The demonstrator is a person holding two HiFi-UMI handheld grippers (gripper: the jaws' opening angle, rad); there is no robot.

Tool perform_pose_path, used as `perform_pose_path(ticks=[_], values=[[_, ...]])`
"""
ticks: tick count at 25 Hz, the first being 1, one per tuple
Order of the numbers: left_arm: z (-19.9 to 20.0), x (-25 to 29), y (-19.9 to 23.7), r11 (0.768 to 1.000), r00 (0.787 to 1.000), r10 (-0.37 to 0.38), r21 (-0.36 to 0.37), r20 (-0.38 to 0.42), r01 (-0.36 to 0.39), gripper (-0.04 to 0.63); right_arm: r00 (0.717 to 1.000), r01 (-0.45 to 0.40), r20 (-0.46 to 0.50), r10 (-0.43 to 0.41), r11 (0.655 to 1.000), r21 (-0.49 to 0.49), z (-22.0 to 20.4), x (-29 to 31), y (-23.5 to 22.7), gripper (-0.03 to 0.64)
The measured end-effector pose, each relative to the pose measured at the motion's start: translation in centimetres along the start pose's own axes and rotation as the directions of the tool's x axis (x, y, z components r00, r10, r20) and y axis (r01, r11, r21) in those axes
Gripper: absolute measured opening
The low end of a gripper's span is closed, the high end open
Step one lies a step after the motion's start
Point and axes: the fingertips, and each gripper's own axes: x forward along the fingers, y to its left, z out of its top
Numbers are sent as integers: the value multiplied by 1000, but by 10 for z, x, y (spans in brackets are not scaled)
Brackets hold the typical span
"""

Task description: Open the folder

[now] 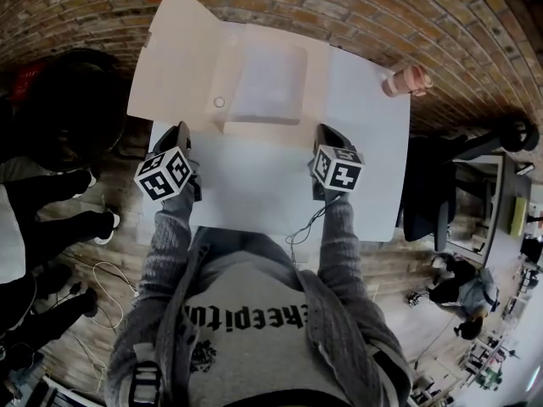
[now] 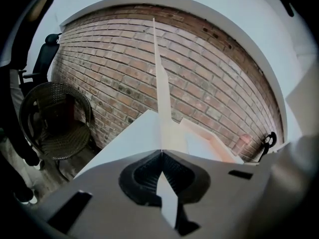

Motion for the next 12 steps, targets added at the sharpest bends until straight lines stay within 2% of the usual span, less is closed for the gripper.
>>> perform_pose_path(ticks=[5, 12], values=[[-1, 2, 4, 1000, 1000, -4, -9, -8, 4, 9, 1000, 8, 1, -8, 1000, -4, 0, 0, 1, 2], [8, -5, -16, 996, 996, -81, 37, 35, 79, 11, 1000, 16, 23, -15, 1000, -25, 2, -1, 1, 3]])
